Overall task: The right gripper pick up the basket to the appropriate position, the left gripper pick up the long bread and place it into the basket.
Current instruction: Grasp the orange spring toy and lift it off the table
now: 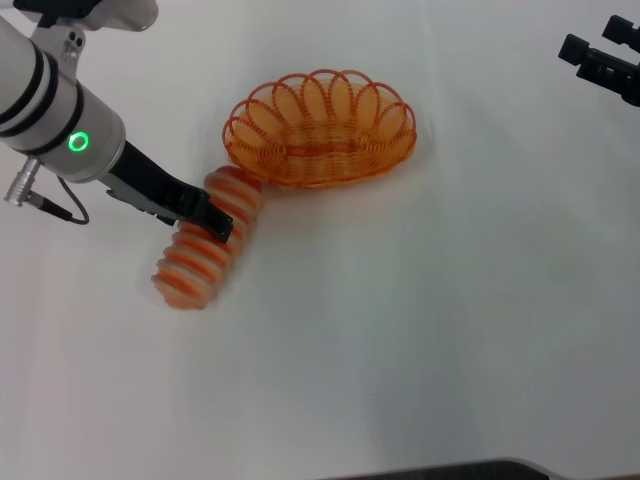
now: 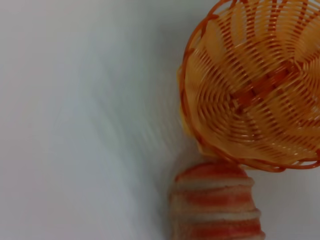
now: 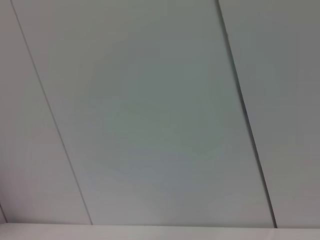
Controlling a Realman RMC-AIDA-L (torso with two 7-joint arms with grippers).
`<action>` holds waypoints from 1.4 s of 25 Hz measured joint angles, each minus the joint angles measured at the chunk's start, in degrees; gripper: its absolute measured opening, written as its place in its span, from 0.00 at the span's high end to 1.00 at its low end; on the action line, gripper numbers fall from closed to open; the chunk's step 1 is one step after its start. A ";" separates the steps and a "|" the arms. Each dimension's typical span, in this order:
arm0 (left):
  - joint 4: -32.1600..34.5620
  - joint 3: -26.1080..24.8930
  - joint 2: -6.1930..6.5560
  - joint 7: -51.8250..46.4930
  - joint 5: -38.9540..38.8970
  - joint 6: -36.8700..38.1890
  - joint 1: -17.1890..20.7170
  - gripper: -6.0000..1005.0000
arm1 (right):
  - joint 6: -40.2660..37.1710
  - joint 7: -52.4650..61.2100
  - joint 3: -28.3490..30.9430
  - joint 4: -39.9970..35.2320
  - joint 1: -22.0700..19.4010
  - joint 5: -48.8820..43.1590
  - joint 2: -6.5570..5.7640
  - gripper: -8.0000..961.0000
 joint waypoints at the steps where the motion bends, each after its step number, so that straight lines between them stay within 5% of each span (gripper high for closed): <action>1: -0.15 0.24 -0.01 -0.04 0.01 -0.25 0.03 0.25 | 0.02 0.01 -0.02 -0.01 0.03 0.00 -0.02 0.03; 22: -2.09 6.04 -0.01 -0.89 1.57 -2.22 -0.50 0.25 | 1.61 0.10 -2.06 0.02 0.87 -0.01 -0.04 0.03; 35: -0.75 9.49 0.04 -2.33 4.36 -2.04 0.17 0.38 | 1.60 0.57 -2.06 0.09 0.88 -0.01 -0.12 0.03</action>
